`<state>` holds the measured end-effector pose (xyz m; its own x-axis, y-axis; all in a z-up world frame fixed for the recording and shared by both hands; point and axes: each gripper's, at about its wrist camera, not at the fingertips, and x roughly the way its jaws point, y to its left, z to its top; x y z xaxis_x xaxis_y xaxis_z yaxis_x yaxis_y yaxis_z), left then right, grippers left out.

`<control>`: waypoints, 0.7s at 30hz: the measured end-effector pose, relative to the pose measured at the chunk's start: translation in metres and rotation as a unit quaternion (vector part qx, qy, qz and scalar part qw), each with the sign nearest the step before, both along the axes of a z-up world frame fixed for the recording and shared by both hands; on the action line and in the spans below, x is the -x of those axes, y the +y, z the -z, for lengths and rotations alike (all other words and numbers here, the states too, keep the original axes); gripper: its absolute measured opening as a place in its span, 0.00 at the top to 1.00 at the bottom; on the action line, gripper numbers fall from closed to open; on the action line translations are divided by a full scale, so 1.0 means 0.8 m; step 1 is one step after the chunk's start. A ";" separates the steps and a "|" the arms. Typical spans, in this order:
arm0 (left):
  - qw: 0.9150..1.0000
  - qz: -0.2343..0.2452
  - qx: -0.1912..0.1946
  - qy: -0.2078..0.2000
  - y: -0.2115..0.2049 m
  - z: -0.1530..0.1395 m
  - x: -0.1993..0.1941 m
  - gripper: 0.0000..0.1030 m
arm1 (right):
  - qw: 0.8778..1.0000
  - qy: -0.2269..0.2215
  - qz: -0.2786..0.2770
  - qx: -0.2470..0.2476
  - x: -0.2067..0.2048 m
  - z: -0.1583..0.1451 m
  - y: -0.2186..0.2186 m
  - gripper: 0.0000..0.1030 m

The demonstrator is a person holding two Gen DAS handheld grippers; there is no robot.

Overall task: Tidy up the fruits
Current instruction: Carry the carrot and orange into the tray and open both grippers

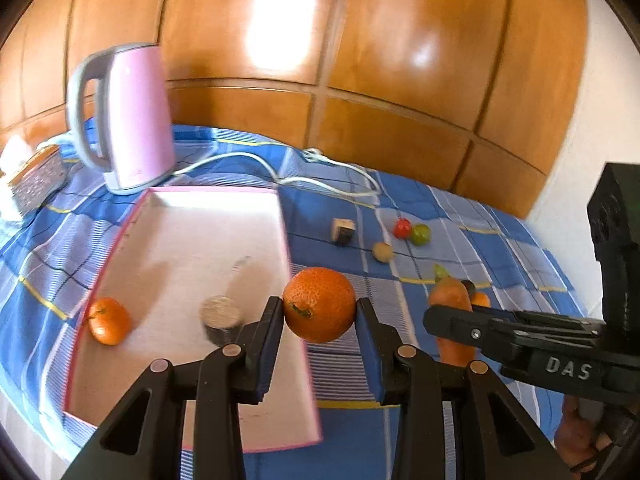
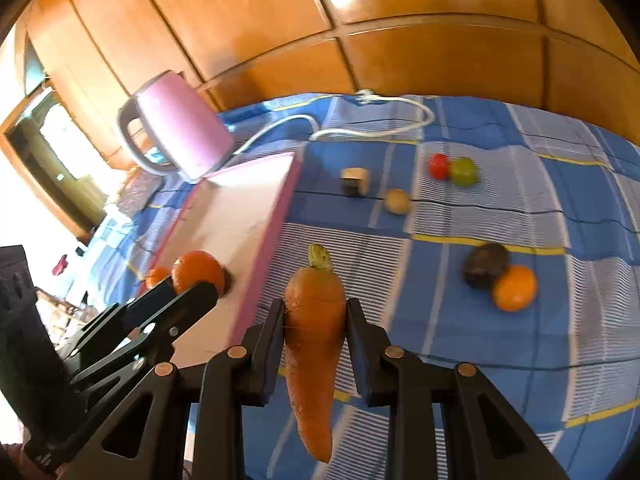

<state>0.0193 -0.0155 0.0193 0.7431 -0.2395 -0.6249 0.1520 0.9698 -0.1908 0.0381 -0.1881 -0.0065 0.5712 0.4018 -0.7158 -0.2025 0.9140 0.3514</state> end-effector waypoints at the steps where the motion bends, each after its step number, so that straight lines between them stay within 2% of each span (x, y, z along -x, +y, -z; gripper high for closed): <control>1: 1.000 -0.006 0.001 -0.001 0.008 -0.002 -0.001 0.64 | 1.000 0.000 -0.008 -0.005 -0.002 -0.002 0.006 0.71; 13: 0.997 -0.079 0.011 0.016 0.094 0.003 -0.033 0.64 | 0.993 0.031 -0.083 -0.075 -0.039 -0.011 0.082 0.71; 21: 0.995 -0.098 0.003 0.017 0.119 0.005 -0.063 0.64 | 0.993 0.044 -0.078 -0.082 -0.077 -0.009 0.116 0.71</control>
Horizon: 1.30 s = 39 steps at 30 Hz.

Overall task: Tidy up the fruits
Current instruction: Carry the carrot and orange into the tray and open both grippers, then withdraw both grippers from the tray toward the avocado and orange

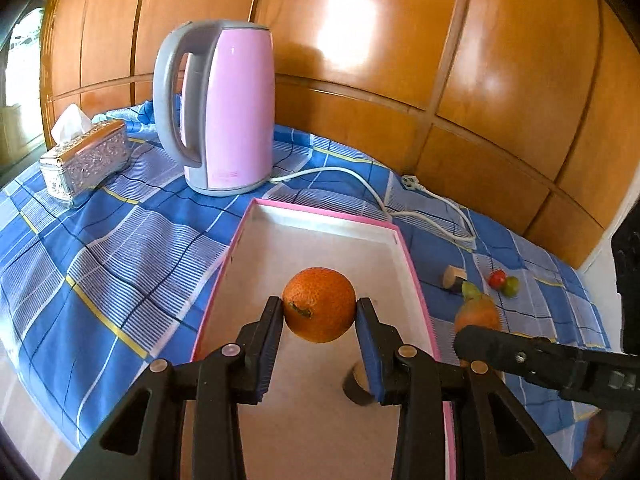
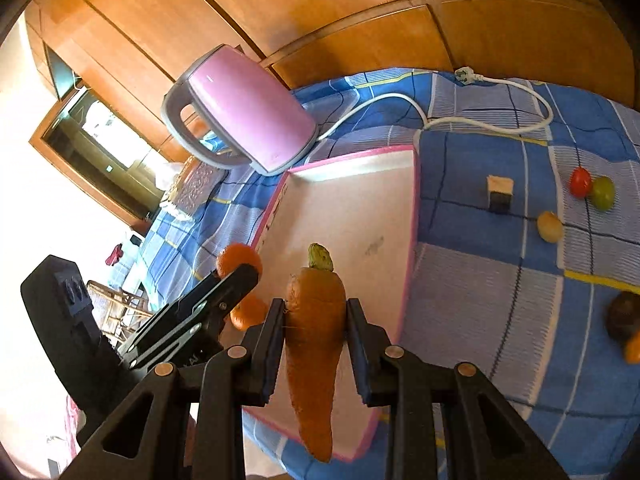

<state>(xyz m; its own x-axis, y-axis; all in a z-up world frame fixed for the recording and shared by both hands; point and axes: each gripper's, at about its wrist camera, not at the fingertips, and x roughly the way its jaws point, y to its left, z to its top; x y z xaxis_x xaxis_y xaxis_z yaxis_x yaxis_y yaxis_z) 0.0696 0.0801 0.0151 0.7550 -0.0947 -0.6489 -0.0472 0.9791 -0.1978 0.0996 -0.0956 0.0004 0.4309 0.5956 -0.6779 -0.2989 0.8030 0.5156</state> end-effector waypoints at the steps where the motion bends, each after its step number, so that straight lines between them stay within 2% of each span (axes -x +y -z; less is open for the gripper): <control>1: 1.000 -0.002 -0.001 0.000 0.001 0.000 -0.002 0.62 | 1.000 0.002 0.004 0.003 -0.006 0.002 0.003 0.68; 6: 1.000 -0.004 -0.007 -0.001 -0.001 0.004 -0.002 0.57 | 1.000 0.013 0.015 0.004 -0.021 0.014 0.008 0.65; 13: 1.000 -0.014 -0.008 0.019 -0.010 0.017 0.009 0.57 | 0.999 0.024 0.025 0.027 -0.005 0.034 -0.002 0.65; 23: 0.999 -0.017 -0.009 0.033 -0.024 0.023 0.027 0.56 | 0.998 0.007 0.033 0.043 0.024 0.032 -0.015 0.65; 29: 0.999 -0.011 -0.014 0.033 -0.031 0.020 0.034 0.56 | 0.999 0.011 0.024 0.029 0.034 0.033 -0.018 0.65; 39: 0.999 0.002 -0.017 0.033 -0.045 0.016 0.042 0.56 | 0.998 0.001 0.048 0.038 0.046 0.030 -0.036 0.65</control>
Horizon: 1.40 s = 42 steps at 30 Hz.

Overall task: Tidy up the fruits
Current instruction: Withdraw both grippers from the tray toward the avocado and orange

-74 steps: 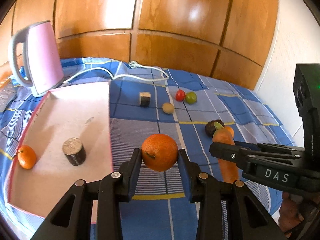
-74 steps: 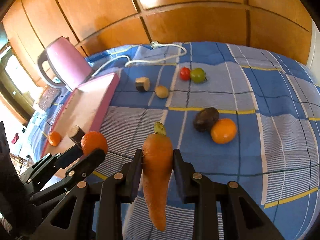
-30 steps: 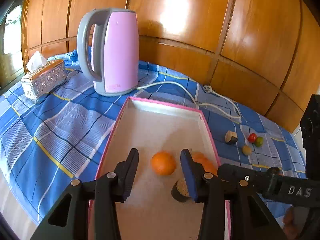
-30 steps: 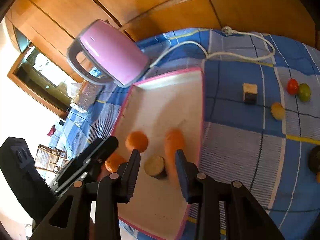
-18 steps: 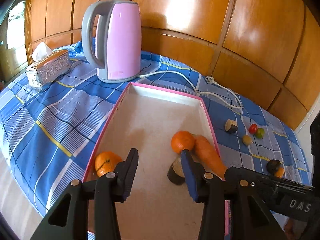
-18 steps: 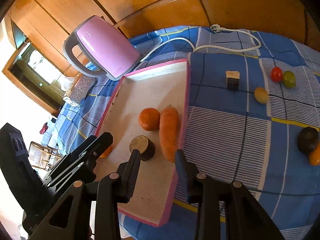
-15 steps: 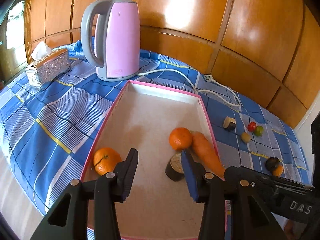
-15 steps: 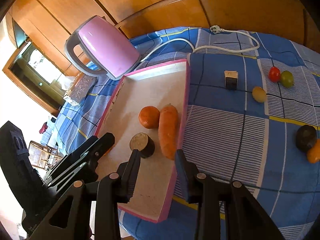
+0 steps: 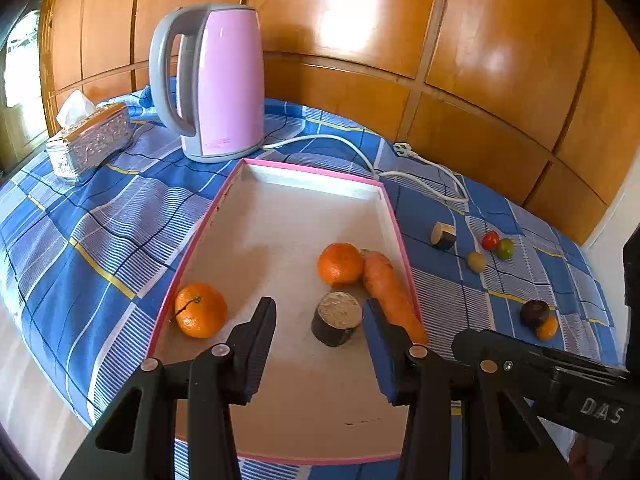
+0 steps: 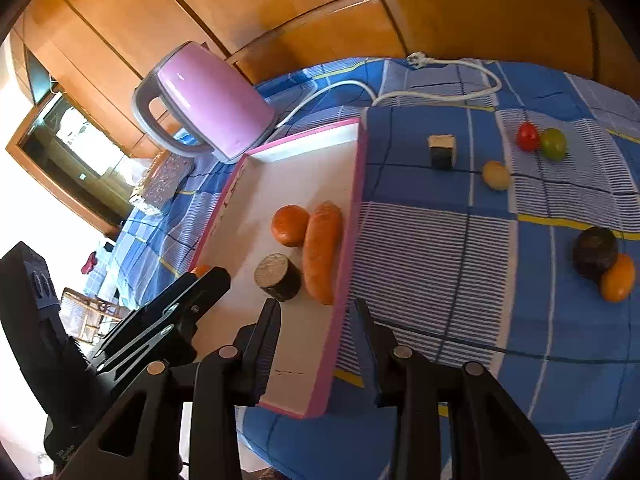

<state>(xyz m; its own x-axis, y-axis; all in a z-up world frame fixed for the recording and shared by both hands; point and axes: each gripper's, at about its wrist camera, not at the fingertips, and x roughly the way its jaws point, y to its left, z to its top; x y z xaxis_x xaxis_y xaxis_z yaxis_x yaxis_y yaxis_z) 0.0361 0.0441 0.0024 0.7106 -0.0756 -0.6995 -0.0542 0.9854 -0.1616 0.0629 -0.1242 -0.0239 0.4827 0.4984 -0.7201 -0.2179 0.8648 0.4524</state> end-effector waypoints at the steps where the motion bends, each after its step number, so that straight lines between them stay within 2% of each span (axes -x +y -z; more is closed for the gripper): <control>1: 1.000 0.002 -0.001 0.000 -0.002 0.000 0.000 0.56 | 1.000 -0.004 0.002 0.006 0.002 -0.001 -0.001 0.65; 10: 1.000 0.021 -0.004 -0.003 -0.018 -0.003 0.005 0.56 | 0.999 -0.024 0.017 0.036 0.012 -0.004 -0.011 0.65; 18: 0.999 0.049 -0.008 0.000 -0.040 0.000 0.008 0.56 | 0.998 -0.021 0.043 0.047 0.017 0.004 -0.035 0.65; 31: 0.995 0.100 -0.008 0.009 -0.085 0.009 0.006 0.56 | 0.990 0.018 0.133 0.051 0.032 0.039 -0.126 0.65; 42: 0.989 0.148 -0.010 0.016 -0.127 0.016 0.002 0.56 | 0.978 0.030 0.200 0.058 0.044 0.049 -0.195 0.65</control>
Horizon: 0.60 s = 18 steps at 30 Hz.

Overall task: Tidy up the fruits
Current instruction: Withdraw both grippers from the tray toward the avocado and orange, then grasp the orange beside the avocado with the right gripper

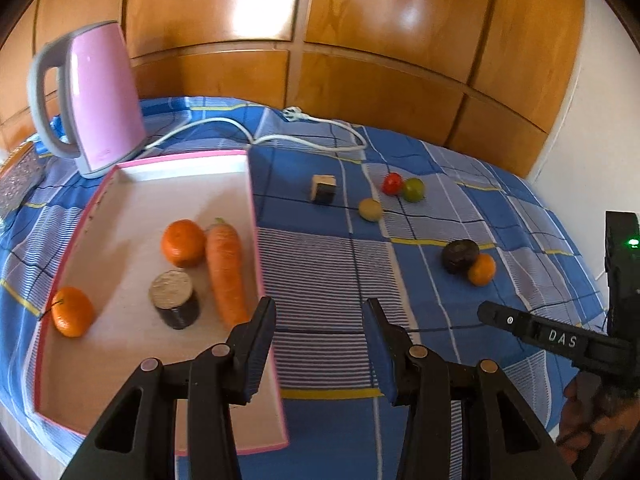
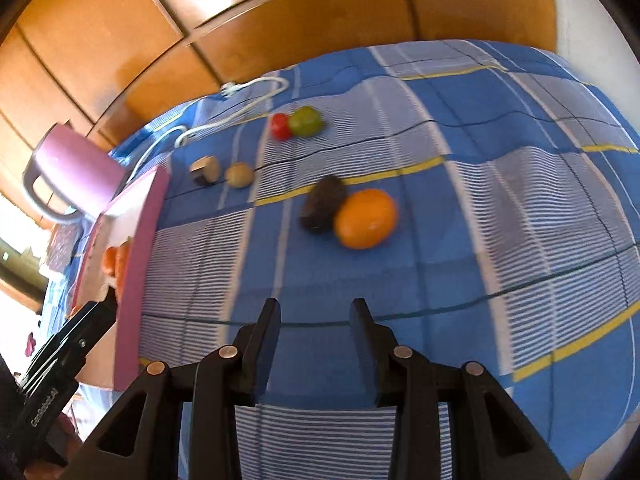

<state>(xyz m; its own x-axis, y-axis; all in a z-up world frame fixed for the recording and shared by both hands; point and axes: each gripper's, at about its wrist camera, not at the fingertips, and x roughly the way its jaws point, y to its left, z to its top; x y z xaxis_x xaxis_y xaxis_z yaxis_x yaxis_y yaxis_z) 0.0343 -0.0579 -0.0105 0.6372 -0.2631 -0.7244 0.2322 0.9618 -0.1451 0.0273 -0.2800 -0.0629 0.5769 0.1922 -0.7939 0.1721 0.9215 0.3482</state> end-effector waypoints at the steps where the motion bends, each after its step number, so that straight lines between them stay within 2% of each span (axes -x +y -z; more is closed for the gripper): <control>1: 1.000 0.003 -0.001 0.001 -0.002 0.001 0.000 0.56 | 1.000 0.001 0.006 0.000 0.000 0.001 -0.005 0.65; 9: 1.000 0.020 -0.005 0.017 -0.019 0.014 -0.003 0.56 | 1.000 0.001 0.017 0.008 -0.008 0.002 -0.022 0.65; 13: 0.999 0.028 -0.008 0.019 -0.025 0.018 -0.004 0.56 | 1.000 0.003 0.011 0.029 -0.024 0.004 -0.022 0.57; 18: 0.999 0.032 -0.010 0.024 -0.029 0.023 -0.007 0.56 | 0.998 0.003 0.002 0.055 -0.046 0.008 -0.023 0.56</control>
<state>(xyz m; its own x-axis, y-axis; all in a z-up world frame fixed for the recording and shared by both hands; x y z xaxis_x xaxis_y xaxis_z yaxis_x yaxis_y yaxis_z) 0.0399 -0.0812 -0.0285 0.5847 -0.2871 -0.7588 0.2859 0.9482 -0.1385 0.0638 -0.2982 -0.0693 0.5734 0.1013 -0.8130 0.1772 0.9535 0.2438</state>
